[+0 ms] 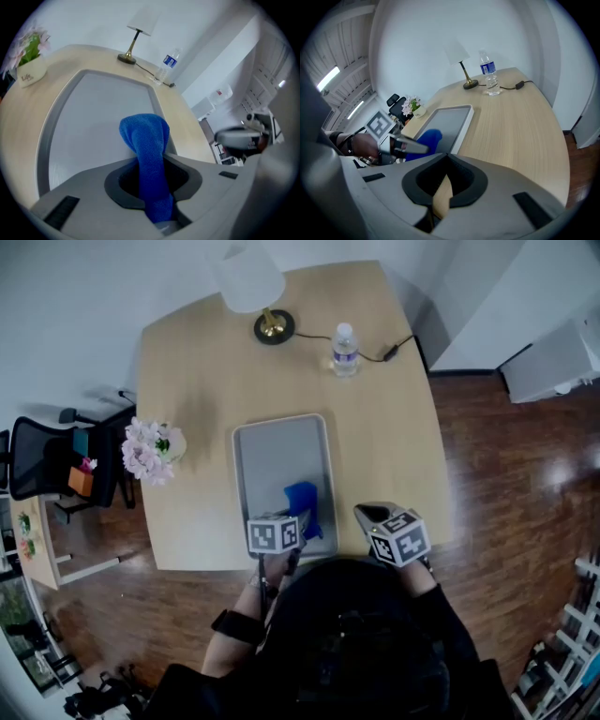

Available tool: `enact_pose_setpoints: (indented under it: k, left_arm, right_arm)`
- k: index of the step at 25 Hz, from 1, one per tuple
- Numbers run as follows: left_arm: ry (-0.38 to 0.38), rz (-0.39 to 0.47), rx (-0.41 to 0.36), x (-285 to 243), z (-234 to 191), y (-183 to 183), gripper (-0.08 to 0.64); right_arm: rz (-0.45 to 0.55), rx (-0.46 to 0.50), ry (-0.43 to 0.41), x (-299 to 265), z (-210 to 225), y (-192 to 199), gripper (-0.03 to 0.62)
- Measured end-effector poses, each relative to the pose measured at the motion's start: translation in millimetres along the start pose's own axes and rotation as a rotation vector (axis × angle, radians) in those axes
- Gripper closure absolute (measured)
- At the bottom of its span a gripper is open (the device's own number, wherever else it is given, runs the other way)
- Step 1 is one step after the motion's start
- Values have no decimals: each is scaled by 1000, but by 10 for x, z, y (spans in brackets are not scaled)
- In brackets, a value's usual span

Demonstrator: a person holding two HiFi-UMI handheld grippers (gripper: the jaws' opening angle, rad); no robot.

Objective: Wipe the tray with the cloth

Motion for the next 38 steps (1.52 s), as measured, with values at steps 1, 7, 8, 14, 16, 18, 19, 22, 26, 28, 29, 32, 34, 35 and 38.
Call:
enact_pose_setpoints:
  k: [1, 7, 8, 14, 16, 18, 19, 22, 26, 28, 29, 32, 34, 35, 38]
  left_arm:
    - [-9, 29, -5, -72, -55, -261, 463]
    - [-55, 111, -33, -567, -350, -1649, 463]
    - [-62, 107, -33, -637, -385, -1774, 463]
    - [-91, 60, -22, -883, -491, -1887, 463]
    - [-97, 66, -21, -885, -482, -1885, 463]
    - [-98, 71, -20, -884, -468, -1898, 463]
    - [-98, 73, -17, -884, -465, -1898, 463]
    - [-102, 71, -17, -869, -445, -1840, 462]
    - [-78, 70, -4, -809, -299, -1567, 463]
    - [-56, 65, -2, -758, -189, -1364, 463]
    - [-46, 57, -13, -726, -130, -1250, 463]
    - [-9, 31, -54, -628, 56, -878, 463]
    - [28, 12, -67, -567, 187, -614, 463]
    - [45, 0, -74, -533, 248, -481, 463]
    - [82, -23, -110, -419, 366, -159, 462]
  right_arm:
    - [-3, -3, 0, 11, 13, 7, 586]
    - [3, -25, 6, 96, 69, 35, 586]
    - [6, -29, 9, 109, 88, 27, 586]
    - [13, -50, 13, 143, 156, -6, 586]
    - [12, -58, 13, 138, 181, -10, 586]
    - [11, -64, 12, 125, 189, -12, 586]
    - [9, -63, 10, 115, 179, -11, 586]
    - [6, -57, 9, 74, 121, -10, 586]
    - [16, -59, 17, 43, 68, -8, 586]
    - [24, -62, 24, 38, 41, -2, 586]
    - [27, -65, 29, 36, 22, 5, 586]
    - [42, -78, 46, 34, -42, 30, 586]
    - [59, -88, 64, 40, -98, 51, 586]
    - [68, -95, 75, 44, -139, 69, 586]
    - [96, -118, 109, 46, -327, 172, 586]
Point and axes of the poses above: the fingertips, and each gripper's own axes: x backward along the fingers, z to its right, y out of its underside, the point moved 2 cm from there along x, backward along the fingers, and after that the axes turned 11 degrees about -x, right-handed, at the moved point
